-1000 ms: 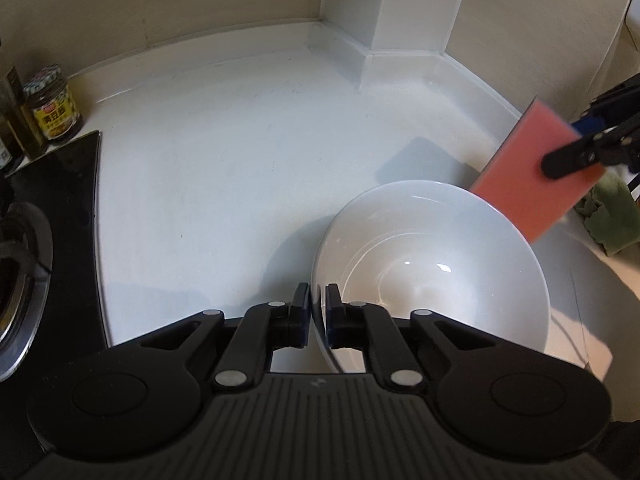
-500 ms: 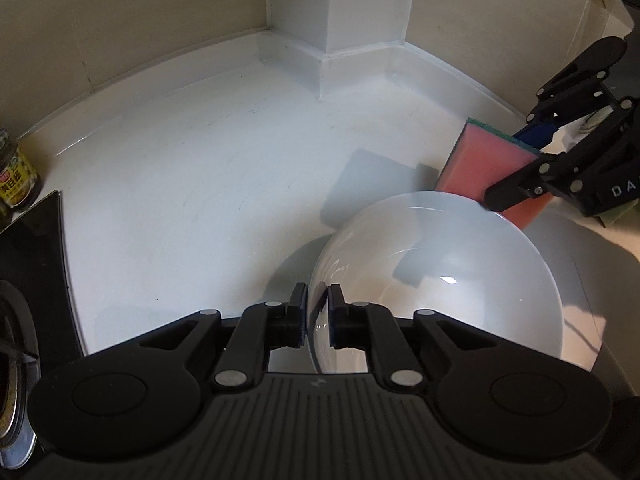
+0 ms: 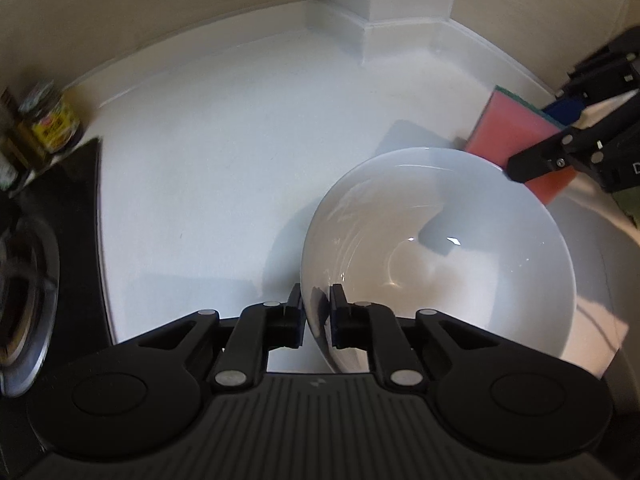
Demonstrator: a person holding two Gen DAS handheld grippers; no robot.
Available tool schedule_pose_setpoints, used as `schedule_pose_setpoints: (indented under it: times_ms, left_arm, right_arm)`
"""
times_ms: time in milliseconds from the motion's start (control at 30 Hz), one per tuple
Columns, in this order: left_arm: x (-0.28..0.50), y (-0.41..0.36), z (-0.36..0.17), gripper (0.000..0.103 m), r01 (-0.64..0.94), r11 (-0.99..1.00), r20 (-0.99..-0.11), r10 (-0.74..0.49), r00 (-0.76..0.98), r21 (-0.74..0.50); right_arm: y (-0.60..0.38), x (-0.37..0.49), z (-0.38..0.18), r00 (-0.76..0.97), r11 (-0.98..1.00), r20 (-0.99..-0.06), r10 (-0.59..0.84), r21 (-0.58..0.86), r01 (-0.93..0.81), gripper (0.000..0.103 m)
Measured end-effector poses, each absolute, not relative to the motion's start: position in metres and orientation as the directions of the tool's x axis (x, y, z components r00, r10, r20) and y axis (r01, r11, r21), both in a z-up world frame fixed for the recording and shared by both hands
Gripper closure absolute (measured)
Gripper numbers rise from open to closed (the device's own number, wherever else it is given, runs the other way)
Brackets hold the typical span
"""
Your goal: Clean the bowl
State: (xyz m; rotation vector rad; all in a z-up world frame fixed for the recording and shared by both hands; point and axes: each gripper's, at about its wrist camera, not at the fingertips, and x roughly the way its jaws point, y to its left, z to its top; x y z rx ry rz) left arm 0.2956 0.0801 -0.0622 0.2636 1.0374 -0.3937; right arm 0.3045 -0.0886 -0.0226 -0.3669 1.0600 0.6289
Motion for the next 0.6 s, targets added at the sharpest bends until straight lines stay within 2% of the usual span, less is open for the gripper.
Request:
schedule_pose_setpoints:
  times_ms: [167, 300, 600]
  left_arm:
    - [0.303, 0.07, -0.062, 0.087, 0.53, 0.843, -0.872, -0.188, 0.452, 0.093]
    - [0.306, 0.07, -0.063, 0.087, 0.556, 0.826, -0.869, -0.202, 0.452, 0.097]
    - [0.308, 0.065, -0.061, 0.087, 0.494, 0.866, -0.87, -0.183, 0.458, 0.078]
  right_arm:
    - [-0.083, 0.311, -0.023, 0.349, 0.754, -0.891, 0.289, -0.012, -0.657, 0.077]
    - [-0.078, 0.315, -0.022, 0.354, 0.744, -0.891, 0.283, -0.029, -0.667, 0.077]
    - [-0.079, 0.318, -0.024, 0.357, 0.746, -0.887, 0.292, -0.022, -0.666, 0.077]
